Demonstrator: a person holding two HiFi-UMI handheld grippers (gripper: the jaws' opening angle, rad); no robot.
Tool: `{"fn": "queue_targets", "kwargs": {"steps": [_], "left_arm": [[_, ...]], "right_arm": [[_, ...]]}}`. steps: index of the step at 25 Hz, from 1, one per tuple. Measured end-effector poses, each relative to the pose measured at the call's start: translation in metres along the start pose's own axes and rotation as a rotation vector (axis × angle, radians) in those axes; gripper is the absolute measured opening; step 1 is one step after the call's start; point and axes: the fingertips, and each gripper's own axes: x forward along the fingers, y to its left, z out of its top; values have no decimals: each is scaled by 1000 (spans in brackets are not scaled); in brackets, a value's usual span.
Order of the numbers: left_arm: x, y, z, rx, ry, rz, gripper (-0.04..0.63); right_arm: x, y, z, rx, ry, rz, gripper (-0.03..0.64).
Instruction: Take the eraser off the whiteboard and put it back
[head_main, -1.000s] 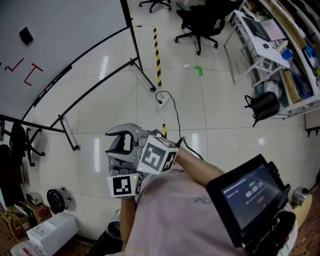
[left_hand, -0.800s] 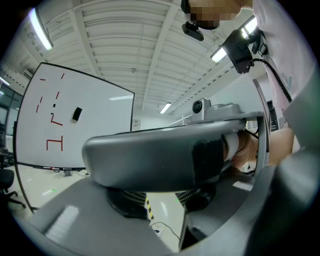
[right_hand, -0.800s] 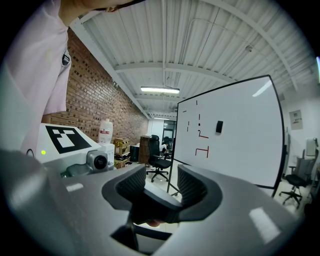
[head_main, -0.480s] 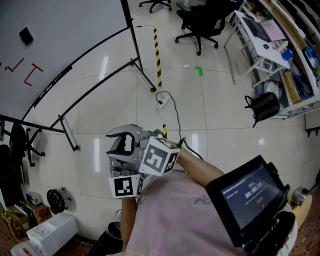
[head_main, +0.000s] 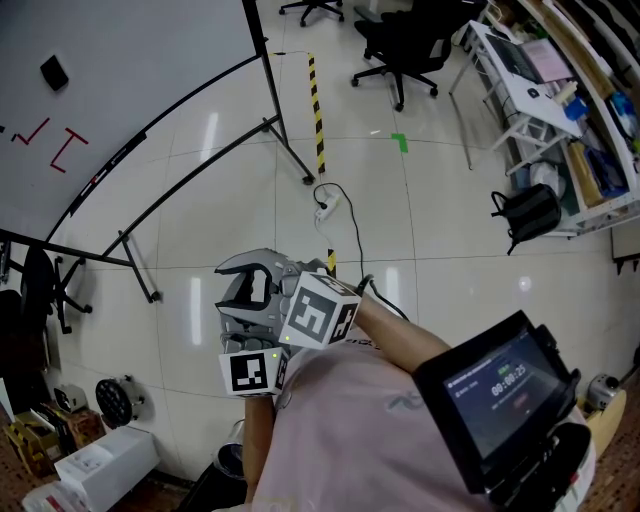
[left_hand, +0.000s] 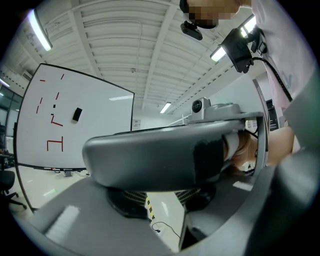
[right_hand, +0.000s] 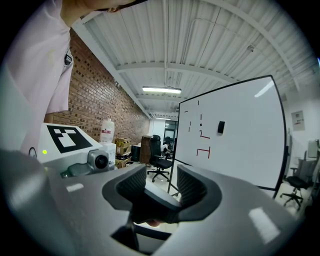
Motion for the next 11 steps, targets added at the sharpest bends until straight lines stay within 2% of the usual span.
{"fn": "queue_targets", "kwargs": {"steps": [11], "left_arm": [[0, 0, -1, -10, 3, -2, 112]], "right_arm": [[1, 0, -2, 3, 7, -2, 184]]}}
